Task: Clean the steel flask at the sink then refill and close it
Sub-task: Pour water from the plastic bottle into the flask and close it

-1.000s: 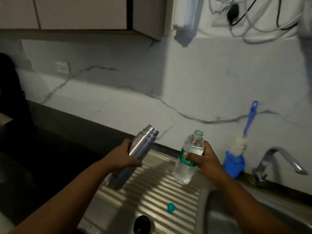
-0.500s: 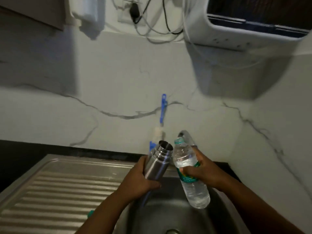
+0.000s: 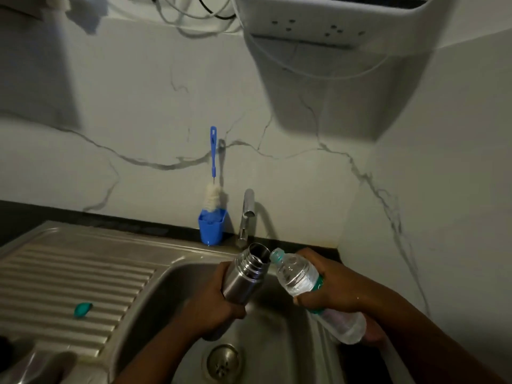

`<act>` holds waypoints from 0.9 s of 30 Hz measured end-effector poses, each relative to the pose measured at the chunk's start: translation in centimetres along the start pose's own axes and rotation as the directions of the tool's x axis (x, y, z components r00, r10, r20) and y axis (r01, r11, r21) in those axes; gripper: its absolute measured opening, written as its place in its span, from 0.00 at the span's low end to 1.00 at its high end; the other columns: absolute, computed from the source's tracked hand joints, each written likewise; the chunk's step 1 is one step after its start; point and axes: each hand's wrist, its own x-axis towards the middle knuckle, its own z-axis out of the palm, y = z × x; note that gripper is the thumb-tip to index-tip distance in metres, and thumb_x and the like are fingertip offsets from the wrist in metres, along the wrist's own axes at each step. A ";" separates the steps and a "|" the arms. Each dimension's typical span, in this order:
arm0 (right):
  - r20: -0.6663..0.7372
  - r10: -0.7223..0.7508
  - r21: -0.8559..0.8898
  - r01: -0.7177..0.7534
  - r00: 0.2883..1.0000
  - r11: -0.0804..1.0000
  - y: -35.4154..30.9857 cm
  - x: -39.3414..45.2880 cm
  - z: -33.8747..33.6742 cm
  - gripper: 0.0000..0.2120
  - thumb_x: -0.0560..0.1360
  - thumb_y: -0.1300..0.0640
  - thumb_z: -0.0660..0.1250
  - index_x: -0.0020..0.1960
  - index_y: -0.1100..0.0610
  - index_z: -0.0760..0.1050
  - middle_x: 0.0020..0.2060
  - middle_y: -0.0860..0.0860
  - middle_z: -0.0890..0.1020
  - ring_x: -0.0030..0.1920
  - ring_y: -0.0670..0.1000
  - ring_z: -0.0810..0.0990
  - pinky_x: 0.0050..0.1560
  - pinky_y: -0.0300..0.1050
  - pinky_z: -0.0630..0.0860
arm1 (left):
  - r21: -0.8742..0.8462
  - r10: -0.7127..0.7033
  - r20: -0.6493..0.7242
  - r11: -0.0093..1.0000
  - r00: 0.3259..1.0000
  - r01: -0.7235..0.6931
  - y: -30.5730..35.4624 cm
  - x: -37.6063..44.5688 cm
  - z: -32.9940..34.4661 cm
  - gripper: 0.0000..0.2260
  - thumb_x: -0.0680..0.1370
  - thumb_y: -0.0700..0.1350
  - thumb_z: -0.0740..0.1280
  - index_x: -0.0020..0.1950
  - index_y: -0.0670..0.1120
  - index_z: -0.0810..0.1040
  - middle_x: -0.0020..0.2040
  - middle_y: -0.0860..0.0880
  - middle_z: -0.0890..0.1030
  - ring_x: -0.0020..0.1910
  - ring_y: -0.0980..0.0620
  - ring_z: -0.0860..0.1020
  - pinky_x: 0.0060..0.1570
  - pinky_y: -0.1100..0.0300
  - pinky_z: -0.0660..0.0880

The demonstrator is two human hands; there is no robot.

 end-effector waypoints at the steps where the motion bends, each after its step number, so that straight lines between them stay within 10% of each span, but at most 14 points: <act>1: 0.003 -0.006 -0.010 0.006 1.000 1.000 0.2 0.3 0.1 0.30 0.63 0.50 0.77 0.59 0.38 0.67 0.49 0.41 0.80 0.48 0.40 0.80 0.50 0.43 0.80 | 0.002 -0.017 -0.013 1.000 1.000 0.017 0.0 -0.2 0.1 0.38 0.62 0.41 0.79 0.60 0.67 0.63 0.57 0.57 0.75 0.54 0.58 0.75 0.50 0.64 0.71; 12: 0.126 0.013 -0.127 0.003 0.992 0.992 -0.8 3.1 2.3 0.35 0.59 0.46 0.75 0.62 0.37 0.64 0.52 0.41 0.78 0.50 0.42 0.79 0.51 0.46 0.80 | 0.103 -0.019 -0.081 0.994 0.997 0.028 -2.4 -1.1 -3.4 0.36 0.56 0.39 0.77 0.60 0.61 0.71 0.51 0.57 0.80 0.47 0.62 0.79 0.38 0.69 0.73; 27: 0.187 0.267 -0.284 -0.208 0.945 0.936 -4.8 4.7 5.2 0.37 0.67 0.51 0.75 0.70 0.46 0.60 0.61 0.47 0.74 0.58 0.46 0.75 0.59 0.46 0.76 | 0.230 0.105 -0.038 0.969 0.994 -0.094 -6.6 0.3 -7.4 0.37 0.53 0.47 0.74 0.62 0.58 0.74 0.52 0.60 0.79 0.49 0.60 0.78 0.46 0.61 0.77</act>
